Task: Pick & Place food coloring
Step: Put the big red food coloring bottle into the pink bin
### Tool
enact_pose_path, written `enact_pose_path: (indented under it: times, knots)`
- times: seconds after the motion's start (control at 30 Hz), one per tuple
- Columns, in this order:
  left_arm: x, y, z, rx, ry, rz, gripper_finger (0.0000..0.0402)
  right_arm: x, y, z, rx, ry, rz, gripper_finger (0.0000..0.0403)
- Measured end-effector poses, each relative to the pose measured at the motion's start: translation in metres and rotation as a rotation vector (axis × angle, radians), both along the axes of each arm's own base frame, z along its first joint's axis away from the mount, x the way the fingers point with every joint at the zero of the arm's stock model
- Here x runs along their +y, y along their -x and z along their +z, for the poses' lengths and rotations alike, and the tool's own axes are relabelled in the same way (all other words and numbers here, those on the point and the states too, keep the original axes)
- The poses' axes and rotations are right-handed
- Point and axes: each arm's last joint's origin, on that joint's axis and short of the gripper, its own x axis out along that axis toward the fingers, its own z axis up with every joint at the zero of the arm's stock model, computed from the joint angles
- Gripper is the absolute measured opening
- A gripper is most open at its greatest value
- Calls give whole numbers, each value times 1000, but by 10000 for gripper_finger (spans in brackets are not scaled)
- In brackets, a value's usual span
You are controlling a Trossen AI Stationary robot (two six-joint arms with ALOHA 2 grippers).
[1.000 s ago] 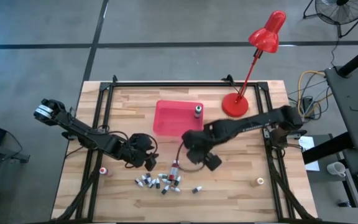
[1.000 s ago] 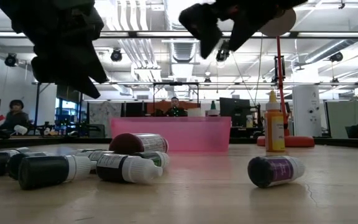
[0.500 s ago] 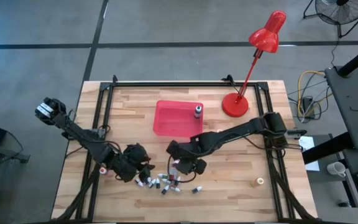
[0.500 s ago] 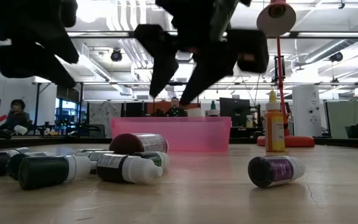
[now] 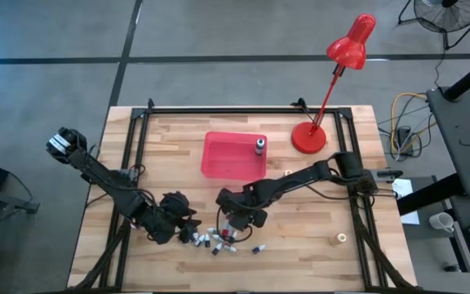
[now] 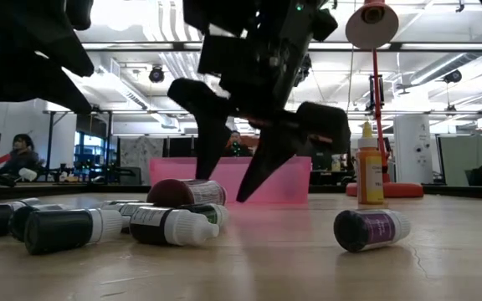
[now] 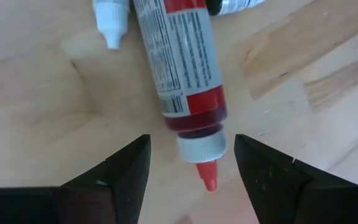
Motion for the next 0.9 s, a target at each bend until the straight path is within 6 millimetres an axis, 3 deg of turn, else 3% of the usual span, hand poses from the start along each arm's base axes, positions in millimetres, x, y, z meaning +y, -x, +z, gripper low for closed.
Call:
enact_pose_path:
  times: [0.33,0.73,0.9]
  knots:
    - [0,0,0,1,-2,-1,202,-2,-4,-5,-15,-16,-10,218]
    - [0,0,0,-4,2,10,202,-5,-4,-5,5,-90,-33,140]
    - [0,0,0,-11,6,27,202,-10,-4,-6,16,-121,-89,139]
